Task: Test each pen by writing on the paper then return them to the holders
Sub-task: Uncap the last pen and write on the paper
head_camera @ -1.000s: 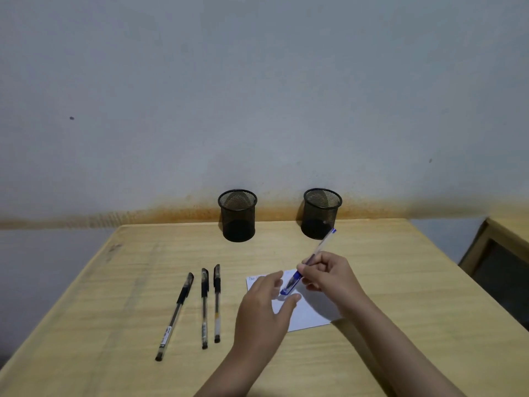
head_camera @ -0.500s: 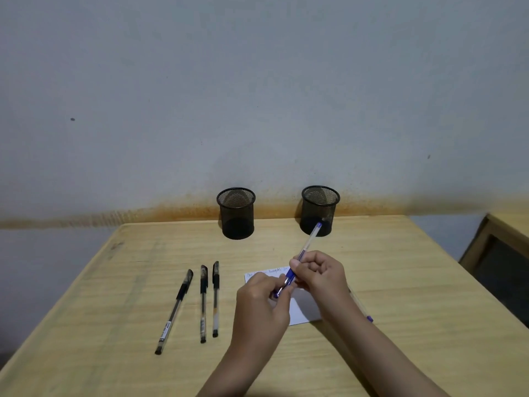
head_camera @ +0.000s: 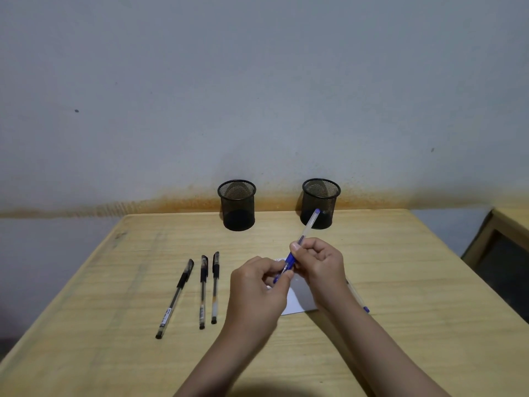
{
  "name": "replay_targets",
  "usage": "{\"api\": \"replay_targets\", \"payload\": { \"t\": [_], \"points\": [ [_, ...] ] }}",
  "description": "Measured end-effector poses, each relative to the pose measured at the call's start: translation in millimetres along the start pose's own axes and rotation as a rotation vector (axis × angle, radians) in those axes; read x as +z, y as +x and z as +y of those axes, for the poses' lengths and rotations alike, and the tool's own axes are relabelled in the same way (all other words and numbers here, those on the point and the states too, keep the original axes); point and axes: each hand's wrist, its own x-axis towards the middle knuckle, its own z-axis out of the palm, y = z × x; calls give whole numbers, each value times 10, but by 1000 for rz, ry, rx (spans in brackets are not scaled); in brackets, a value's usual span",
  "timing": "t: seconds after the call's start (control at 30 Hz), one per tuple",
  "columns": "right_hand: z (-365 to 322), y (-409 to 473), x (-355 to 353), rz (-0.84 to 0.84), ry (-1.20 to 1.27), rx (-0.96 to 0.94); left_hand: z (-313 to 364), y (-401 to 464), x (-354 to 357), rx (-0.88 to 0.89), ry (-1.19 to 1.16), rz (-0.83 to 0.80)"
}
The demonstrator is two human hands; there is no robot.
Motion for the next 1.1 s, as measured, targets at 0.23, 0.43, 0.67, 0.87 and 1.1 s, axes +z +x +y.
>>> {"api": "replay_targets", "payload": {
  "t": [0.23,0.43,0.67,0.87,1.1],
  "points": [
    [-110,129,-122,165,105,82,-65,-168,46,-153,-190,-21],
    [-179,352,-626,400,290,83,-269,-355,-128,-288,-205,30],
    [-7,289,-423,337,8,55,-465,555,-231,-211,311,-11],
    [80,253,-413,334,-86,54,-845,875,-18,-275,495,-124],
    [140,258,-346,272,-169,6,-663,483,139,68,421,-57]
  ]
}}
